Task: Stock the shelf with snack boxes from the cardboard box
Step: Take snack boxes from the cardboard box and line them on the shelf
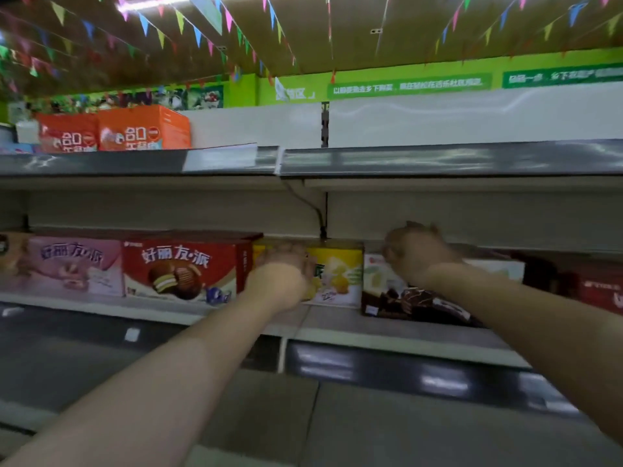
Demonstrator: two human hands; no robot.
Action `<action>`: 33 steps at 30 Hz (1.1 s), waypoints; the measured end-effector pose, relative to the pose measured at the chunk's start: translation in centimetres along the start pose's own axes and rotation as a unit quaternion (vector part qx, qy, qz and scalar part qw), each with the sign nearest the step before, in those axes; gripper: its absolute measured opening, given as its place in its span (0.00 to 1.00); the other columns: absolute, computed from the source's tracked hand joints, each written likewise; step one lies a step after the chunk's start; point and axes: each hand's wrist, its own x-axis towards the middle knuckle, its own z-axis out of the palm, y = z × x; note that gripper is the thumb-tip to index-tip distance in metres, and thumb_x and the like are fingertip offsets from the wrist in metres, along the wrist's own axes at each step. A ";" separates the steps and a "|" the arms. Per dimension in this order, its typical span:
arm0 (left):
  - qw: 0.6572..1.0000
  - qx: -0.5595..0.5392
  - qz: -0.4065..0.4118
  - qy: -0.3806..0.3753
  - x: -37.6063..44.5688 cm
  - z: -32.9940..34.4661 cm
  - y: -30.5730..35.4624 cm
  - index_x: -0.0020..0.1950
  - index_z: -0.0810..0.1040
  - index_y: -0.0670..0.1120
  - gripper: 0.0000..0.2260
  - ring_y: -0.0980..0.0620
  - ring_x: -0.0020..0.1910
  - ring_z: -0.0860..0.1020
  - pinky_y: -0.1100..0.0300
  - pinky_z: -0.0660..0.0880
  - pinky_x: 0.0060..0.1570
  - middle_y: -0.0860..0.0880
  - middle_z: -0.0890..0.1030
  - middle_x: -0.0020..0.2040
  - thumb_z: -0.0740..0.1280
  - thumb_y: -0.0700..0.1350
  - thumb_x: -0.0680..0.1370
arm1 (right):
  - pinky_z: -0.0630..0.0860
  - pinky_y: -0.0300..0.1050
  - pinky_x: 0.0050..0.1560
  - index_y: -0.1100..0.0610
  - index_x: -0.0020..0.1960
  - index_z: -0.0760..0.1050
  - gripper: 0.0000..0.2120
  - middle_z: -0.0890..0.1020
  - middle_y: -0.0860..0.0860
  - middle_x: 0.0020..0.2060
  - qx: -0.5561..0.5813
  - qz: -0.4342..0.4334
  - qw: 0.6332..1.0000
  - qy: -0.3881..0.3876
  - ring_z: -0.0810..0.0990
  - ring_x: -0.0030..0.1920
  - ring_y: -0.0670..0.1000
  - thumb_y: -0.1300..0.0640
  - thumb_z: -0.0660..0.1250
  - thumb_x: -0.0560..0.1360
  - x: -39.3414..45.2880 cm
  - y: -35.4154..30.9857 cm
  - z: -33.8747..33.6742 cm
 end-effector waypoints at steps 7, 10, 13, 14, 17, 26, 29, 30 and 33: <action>0.995 -0.065 -0.058 0.047 -7.4 -5.1 -13.5 0.70 0.70 0.42 0.19 0.41 0.63 0.73 0.52 0.71 0.60 0.41 0.74 0.67 0.61 0.48 0.80 | 0.72 0.47 0.51 0.62 0.55 0.77 0.19 0.79 0.60 0.51 0.171 0.054 0.984 -0.009 0.77 0.54 0.61 0.49 0.55 0.82 -3.6 -12.6 1.8; 0.983 -0.141 -0.114 0.042 -8.5 -6.5 -16.3 0.69 0.70 0.41 0.18 0.41 0.62 0.74 0.52 0.71 0.58 0.41 0.75 0.65 0.61 0.46 0.80 | 0.72 0.48 0.54 0.65 0.61 0.75 0.22 0.79 0.62 0.55 0.244 0.085 0.965 -0.045 0.76 0.55 0.60 0.48 0.55 0.82 -3.7 -15.7 1.5; 0.969 -0.190 -0.152 0.029 -8.1 -6.5 -18.1 0.69 0.69 0.41 0.19 0.42 0.59 0.75 0.52 0.72 0.56 0.41 0.76 0.63 0.63 0.46 0.80 | 0.72 0.47 0.54 0.65 0.64 0.73 0.23 0.79 0.62 0.57 0.310 0.114 0.943 -0.052 0.76 0.54 0.58 0.48 0.56 0.82 -2.7 -17.8 1.7; 0.964 -0.208 -0.164 0.027 -7.9 -6.3 -18.7 0.69 0.69 0.42 0.19 0.43 0.57 0.76 0.54 0.72 0.53 0.42 0.77 0.62 0.64 0.46 0.79 | 0.71 0.47 0.55 0.64 0.66 0.72 0.23 0.78 0.62 0.60 0.337 0.124 0.931 -0.058 0.76 0.56 0.58 0.48 0.56 0.82 -2.3 -18.5 1.8; 0.942 -0.264 -0.207 0.024 -7.7 -6.2 -20.6 0.62 0.72 0.43 0.15 0.46 0.51 0.75 0.57 0.69 0.48 0.46 0.79 0.54 0.66 0.46 0.77 | 0.73 0.49 0.53 0.65 0.63 0.73 0.22 0.80 0.61 0.52 0.421 0.157 0.889 -0.087 0.78 0.51 0.58 0.48 0.59 0.81 -0.7 -20.6 2.9; 0.910 -0.347 -0.219 -0.056 -4.9 -7.0 -27.7 0.51 0.75 0.46 0.10 0.48 0.49 0.76 0.58 0.71 0.49 0.47 0.79 0.50 0.73 0.41 0.73 | 0.66 0.48 0.53 0.57 0.56 0.70 0.13 0.74 0.53 0.52 0.589 0.229 0.772 -0.061 0.71 0.51 0.52 0.51 0.67 0.77 3.0 -26.7 6.4; 0.914 -0.342 -0.198 -0.089 -3.0 -6.4 -30.0 0.56 0.79 0.45 0.15 0.47 0.53 0.79 0.54 0.75 0.57 0.46 0.82 0.54 0.76 0.46 0.72 | 0.67 0.47 0.48 0.58 0.59 0.70 0.18 0.76 0.54 0.54 0.601 0.248 0.759 -0.028 0.72 0.47 0.51 0.51 0.71 0.75 3.8 -28.4 7.9; 0.914 -0.346 -0.193 -0.088 -2.3 -6.4 -30.8 0.56 0.78 0.45 0.15 0.46 0.54 0.80 0.53 0.75 0.58 0.46 0.82 0.55 0.75 0.47 0.72 | 0.68 0.47 0.46 0.58 0.59 0.69 0.19 0.77 0.55 0.54 0.600 0.264 0.755 -0.010 0.73 0.47 0.52 0.51 0.72 0.74 4.1 -28.9 8.2; 0.922 -0.339 -0.153 -0.109 -0.5 -6.3 -32.9 0.62 0.78 0.46 0.20 0.48 0.55 0.79 0.55 0.75 0.57 0.47 0.81 0.57 0.74 0.51 0.73 | 0.71 0.50 0.53 0.56 0.55 0.72 0.23 0.80 0.52 0.51 0.590 0.298 0.749 0.042 0.77 0.50 0.54 0.48 0.77 0.67 5.2 -30.4 8.8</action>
